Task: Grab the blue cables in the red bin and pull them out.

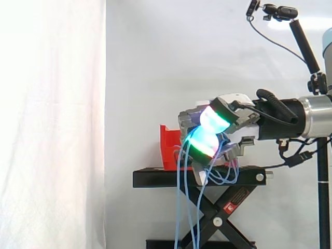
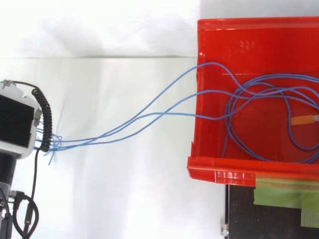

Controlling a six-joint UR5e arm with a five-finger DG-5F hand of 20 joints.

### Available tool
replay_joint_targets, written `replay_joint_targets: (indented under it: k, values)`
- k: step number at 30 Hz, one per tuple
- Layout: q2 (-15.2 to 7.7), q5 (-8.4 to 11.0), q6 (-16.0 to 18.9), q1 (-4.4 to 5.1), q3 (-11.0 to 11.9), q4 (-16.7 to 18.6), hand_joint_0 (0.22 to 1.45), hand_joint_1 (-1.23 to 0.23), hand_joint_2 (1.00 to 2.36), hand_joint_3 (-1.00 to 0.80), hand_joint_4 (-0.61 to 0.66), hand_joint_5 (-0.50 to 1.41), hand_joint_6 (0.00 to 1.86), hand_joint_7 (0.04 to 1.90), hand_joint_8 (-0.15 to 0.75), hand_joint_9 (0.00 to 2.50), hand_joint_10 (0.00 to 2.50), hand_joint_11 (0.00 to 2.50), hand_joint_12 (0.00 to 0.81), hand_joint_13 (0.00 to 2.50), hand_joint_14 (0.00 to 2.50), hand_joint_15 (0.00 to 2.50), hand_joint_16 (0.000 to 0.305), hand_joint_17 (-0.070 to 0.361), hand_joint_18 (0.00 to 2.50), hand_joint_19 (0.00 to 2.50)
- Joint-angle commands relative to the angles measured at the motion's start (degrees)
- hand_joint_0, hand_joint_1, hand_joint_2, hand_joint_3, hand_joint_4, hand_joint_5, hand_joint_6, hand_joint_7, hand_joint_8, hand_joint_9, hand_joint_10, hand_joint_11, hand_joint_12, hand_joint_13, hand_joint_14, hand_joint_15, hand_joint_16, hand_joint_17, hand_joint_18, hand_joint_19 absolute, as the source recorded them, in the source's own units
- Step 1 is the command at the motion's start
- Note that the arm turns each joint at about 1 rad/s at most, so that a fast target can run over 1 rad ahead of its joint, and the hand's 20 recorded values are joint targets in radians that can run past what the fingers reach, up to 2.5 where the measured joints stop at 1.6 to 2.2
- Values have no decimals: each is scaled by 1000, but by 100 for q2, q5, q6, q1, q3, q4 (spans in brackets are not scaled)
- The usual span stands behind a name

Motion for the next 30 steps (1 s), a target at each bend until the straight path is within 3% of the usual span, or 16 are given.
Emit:
replay_joint_targets:
  k: [1,10,11,13,16,17,19,20,26,27,30]
  values:
    - [-3,-13,-133,-6,33,69,933,-759,1000,-1000,-86,347,1475,383,191,524,2500,1265,272,1155,1119,1401,46,103,832,843]
    - [-3,-242,-1469,-85,173,746,939,-766,1000,-1000,-81,350,1469,386,191,523,2500,1290,268,1156,1108,1401,46,103,835,838]
    - [-3,-356,-1935,-120,173,1142,939,-767,1000,-1000,-80,350,1466,392,191,524,2500,1267,271,1157,1108,1400,46,103,835,838]
    - [-3,-497,-2375,-156,182,1537,940,-767,1000,-1000,-87,351,1467,386,189,524,2500,1264,271,1158,1109,1388,46,102,836,845]
    - [-3,-637,-2656,-182,173,1757,941,-767,1000,-1000,-86,351,1466,387,190,523,2500,1266,271,1158,1103,1404,45,102,835,845]
    - [6,-769,-2902,-200,182,1959,941,-767,1000,-1000,-85,350,1465,391,191,523,2500,1291,271,1159,1106,1388,46,103,836,837]
    - [-3,-848,-3043,-226,182,2126,941,-768,1000,-1000,-85,352,1466,382,191,522,2500,1287,270,1160,1104,1392,46,102,835,847]
    - [-3,-954,-3157,-252,173,2372,942,-768,1000,-1000,-84,351,1463,393,191,523,2500,1261,270,1160,1104,1392,45,102,835,844]
    - [-3,-1086,-3297,-305,173,3084,943,-770,1000,-1000,-82,354,1460,388,189,524,2500,1268,269,1161,1098,1389,46,103,837,837]
    - [6,-1226,-3429,-323,173,3295,943,-770,1000,-1000,-81,354,1460,387,190,524,2500,1268,269,1161,1098,1391,46,103,836,836]
    - [-3,-1349,-3500,-331,173,3427,944,-770,1000,-1000,-82,354,1460,386,190,524,2500,1270,271,1162,1099,1395,45,102,837,845]
